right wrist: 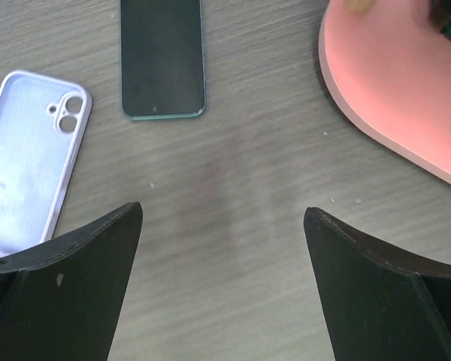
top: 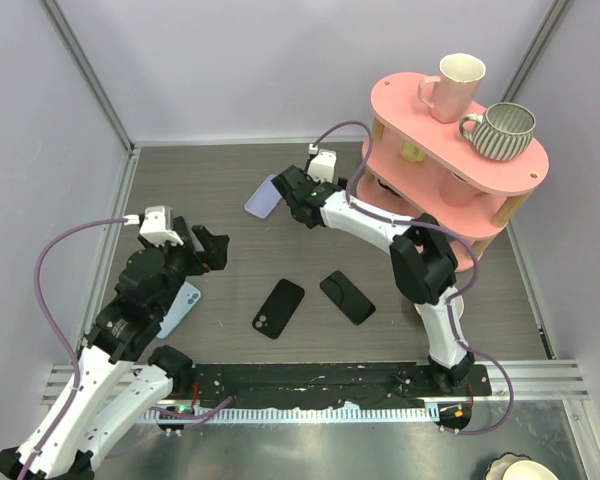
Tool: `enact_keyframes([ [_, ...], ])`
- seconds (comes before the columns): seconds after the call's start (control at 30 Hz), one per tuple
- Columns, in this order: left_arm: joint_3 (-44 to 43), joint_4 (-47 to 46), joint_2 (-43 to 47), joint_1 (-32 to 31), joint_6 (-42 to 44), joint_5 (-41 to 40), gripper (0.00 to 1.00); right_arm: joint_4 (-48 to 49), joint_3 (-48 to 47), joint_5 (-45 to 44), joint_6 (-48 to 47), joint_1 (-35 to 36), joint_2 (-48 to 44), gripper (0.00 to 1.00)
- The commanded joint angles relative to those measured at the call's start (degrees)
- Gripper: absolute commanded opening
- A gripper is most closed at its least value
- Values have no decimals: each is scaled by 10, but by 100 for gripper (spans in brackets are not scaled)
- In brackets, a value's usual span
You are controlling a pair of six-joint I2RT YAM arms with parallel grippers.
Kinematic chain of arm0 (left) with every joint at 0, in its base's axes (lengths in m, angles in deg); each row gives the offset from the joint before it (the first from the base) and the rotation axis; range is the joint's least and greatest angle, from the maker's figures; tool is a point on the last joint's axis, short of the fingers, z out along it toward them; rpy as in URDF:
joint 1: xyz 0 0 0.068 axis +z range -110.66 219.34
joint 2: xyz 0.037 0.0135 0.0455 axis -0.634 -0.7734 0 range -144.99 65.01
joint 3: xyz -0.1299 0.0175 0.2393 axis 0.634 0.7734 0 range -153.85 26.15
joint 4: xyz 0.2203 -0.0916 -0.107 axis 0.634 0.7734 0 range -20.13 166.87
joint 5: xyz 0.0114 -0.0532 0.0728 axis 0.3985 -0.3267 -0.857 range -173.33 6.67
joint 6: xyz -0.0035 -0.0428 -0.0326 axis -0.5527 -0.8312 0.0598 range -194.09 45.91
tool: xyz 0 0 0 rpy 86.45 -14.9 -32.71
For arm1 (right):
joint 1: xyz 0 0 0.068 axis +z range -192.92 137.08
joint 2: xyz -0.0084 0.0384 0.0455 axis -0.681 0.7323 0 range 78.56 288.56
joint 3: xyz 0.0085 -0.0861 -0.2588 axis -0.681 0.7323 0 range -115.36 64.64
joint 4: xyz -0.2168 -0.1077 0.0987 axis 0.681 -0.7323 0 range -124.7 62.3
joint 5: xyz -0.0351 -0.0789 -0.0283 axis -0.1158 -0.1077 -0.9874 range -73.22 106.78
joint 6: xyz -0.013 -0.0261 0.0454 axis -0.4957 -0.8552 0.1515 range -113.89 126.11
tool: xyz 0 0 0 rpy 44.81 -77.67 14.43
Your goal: Put the phone into the phone case
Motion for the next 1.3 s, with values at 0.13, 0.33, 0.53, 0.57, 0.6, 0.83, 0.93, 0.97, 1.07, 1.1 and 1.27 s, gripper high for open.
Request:
enact_keyframes([
  [0.13, -21, -9, 12, -6, -5, -24, 98, -11, -136, 0, 18, -33, 117, 94],
  [0.33, -21, -7, 23, -16, -2, -34, 99, 26, -176, 23, -54, -41, 159, 95],
  [0.53, -20, -8, 27, -24, 0, -37, 99, 88, -175, 31, -90, -41, 177, 98],
  [0.57, -20, -8, 27, -24, 0, -37, 99, 93, -176, 28, -91, -41, 180, 98],
  [0.6, -20, -8, 27, -26, -1, -37, 99, 96, -183, 31, -93, -42, 187, 100],
  [0.83, -20, -7, 27, -27, 1, -41, 99, 52, -248, 16, -69, -43, 240, 100],
  [0.93, -20, -7, 31, -27, 1, -44, 99, 28, -265, 17, -40, -47, 249, 100],
  [0.97, -20, -7, 33, -27, 2, -47, 99, 27, -265, 23, -34, -50, 250, 100],
  [1.07, -20, -5, 32, -27, 2, -51, 99, 26, -270, 26, -31, -56, 258, 100],
  [1.1, -20, -6, 33, -28, 2, -50, 99, 24, -270, 18, -32, -57, 257, 100],
  [1.27, -20, -5, 34, -32, 2, -50, 99, 28, -282, 25, -46, -62, 275, 100],
])
